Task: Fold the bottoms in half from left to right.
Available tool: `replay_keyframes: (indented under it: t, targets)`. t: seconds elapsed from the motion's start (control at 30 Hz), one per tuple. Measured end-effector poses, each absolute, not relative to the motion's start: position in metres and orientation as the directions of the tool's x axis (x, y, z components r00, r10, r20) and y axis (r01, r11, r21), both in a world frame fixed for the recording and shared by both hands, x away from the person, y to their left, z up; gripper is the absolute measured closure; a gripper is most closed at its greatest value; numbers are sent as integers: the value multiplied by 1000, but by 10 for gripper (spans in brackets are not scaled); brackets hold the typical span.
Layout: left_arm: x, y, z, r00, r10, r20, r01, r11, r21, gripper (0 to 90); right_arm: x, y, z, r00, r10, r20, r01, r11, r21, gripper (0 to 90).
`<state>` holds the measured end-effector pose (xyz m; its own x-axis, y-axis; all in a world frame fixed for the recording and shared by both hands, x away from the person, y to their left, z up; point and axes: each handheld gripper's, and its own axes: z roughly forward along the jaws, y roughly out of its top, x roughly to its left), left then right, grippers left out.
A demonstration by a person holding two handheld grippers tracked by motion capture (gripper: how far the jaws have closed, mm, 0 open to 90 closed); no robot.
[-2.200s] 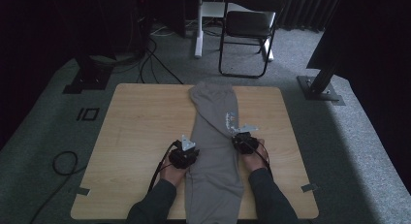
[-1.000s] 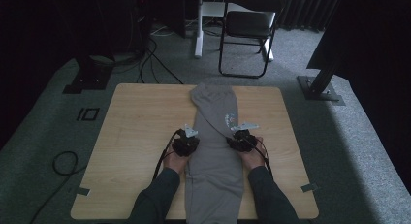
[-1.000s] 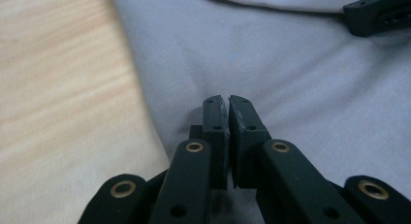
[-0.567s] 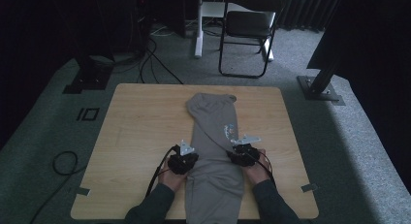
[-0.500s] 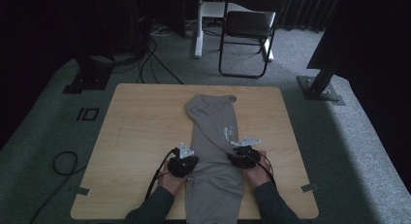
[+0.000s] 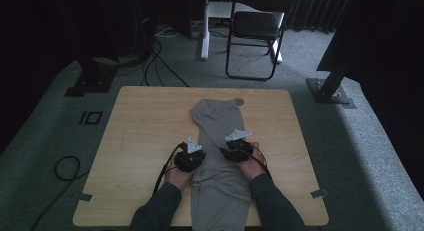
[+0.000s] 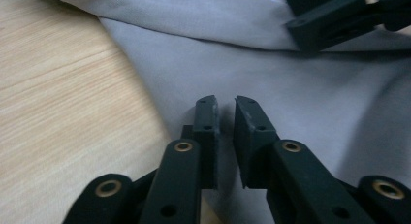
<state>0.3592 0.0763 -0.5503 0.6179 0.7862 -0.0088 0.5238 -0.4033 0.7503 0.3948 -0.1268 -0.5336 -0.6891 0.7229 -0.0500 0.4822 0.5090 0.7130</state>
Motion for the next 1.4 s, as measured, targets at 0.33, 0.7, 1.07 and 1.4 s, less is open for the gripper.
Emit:
replay_keyframes:
  t: [0.33,0.7,1.07,1.4]
  targets:
    - [358,78,-555,603,798,-9,518,-383,765,877,430,-110,-542,-653,754,-77,528,525,668,838]
    - [357,77,-555,598,801,-7,519,-381,766,879,465,-194,-542,-467,883,48,654,308,691,841]
    - [350,77,-555,602,799,5,516,-394,761,896,461,-201,-543,-464,883,77,657,285,698,703]
    - [337,82,-555,616,788,-10,516,-394,761,895,448,-194,-547,-495,867,57,645,323,693,735]
